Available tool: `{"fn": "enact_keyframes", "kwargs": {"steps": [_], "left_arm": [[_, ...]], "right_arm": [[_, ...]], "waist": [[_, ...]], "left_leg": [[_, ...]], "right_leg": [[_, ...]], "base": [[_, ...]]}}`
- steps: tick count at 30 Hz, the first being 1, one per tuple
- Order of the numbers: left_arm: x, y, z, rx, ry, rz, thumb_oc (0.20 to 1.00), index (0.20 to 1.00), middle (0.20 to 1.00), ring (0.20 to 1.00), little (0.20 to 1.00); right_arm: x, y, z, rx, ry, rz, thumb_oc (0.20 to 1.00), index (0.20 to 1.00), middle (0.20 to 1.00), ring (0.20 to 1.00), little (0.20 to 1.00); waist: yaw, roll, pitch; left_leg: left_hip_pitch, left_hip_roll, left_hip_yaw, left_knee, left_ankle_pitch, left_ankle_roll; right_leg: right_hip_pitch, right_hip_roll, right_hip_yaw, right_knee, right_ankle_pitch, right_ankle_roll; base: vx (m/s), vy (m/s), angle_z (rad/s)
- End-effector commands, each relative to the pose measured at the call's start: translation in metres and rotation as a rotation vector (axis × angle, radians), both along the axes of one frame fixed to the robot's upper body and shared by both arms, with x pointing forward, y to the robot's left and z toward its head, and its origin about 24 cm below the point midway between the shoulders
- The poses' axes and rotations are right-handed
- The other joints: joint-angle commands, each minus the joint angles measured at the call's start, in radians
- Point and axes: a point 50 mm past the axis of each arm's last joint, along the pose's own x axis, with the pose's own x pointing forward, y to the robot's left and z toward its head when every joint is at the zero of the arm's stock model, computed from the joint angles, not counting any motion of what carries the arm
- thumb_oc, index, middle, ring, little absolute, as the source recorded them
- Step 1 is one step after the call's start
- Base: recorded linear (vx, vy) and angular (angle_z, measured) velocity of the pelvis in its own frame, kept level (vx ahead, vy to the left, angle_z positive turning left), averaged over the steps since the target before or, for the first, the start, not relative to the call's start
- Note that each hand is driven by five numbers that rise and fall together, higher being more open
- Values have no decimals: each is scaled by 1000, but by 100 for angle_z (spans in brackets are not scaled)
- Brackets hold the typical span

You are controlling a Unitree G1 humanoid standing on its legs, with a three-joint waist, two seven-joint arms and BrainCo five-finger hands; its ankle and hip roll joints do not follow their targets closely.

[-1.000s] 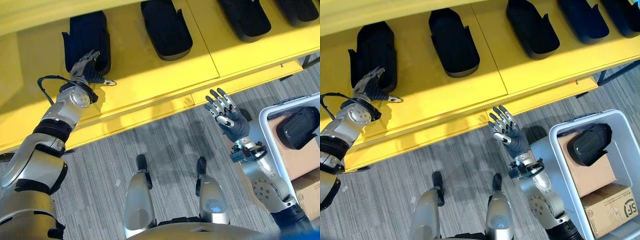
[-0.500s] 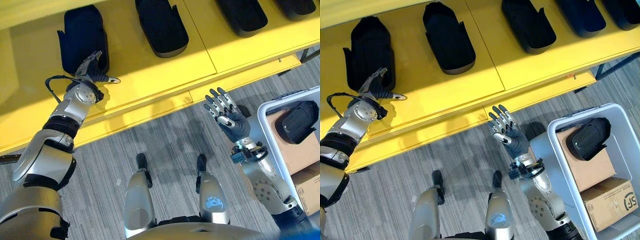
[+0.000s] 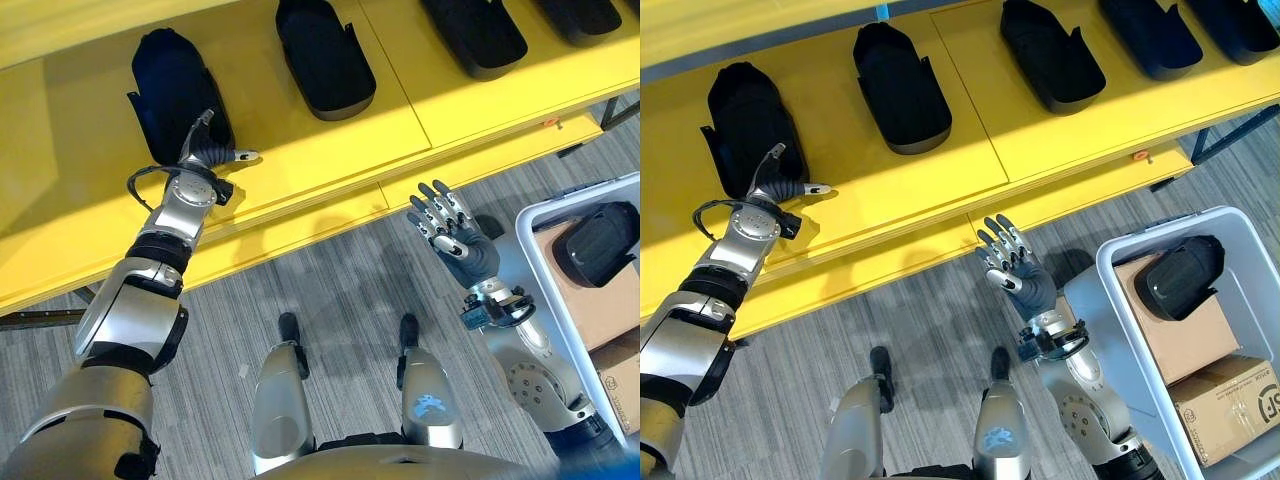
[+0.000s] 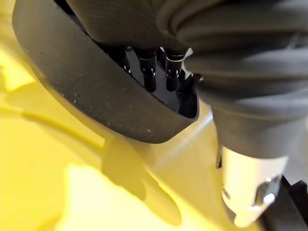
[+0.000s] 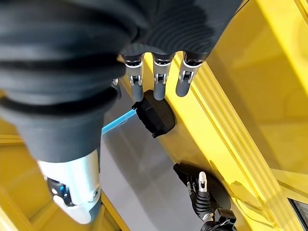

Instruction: Move parts from the plastic box to the shelf.

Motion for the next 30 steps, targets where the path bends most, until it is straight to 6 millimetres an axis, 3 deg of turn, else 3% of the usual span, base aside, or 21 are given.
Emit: {"fn": "enact_keyframes", "kwargs": {"steps": [1,5,13,23,30], "left_arm": [[-7,6,-31,-167,52,39,1000,1000,1000,1000,1000],[-9,4,-38,-218,61,42,1000,1000,1000,1000,1000],[-12,10,-38,-128,78,52,1000,1000,1000,1000,1000],[-14,36,2,194,46,77,1000,1000,1000,1000,1000],[-15,48,27,317,17,96,1000,1000,1000,1000,1000]], "right_arm": [[-6,-7,23,22,-107,-20,1000,1000,1000,1000,1000],[-6,-6,21,20,-98,-24,1000,1000,1000,1000,1000],[-6,-8,21,12,-98,-25,1000,1000,1000,1000,1000],[-8,-12,26,11,-127,-18,1000,1000,1000,1000,1000],[-8,-13,27,19,-136,-17,1000,1000,1000,1000,1000]], "waist": [[7,-21,-53],[6,-21,-55],[7,-21,-60],[14,-13,-70],[17,-10,-75]], "left_leg": [[-24,69,-19,12,32,-30],[-20,70,-18,10,32,-31],[-17,70,-16,13,31,-31],[-20,66,-15,13,30,-33],[-24,65,-18,14,32,-33]], "right_leg": [[10,-32,18,73,-77,2],[12,-32,18,73,-77,1],[18,-33,17,73,-78,1],[22,-35,13,70,-77,6],[25,-39,9,67,-75,9]], "base": [[0,0,0],[0,0,0],[0,0,0],[0,0,0],[-1,0,1]]}}
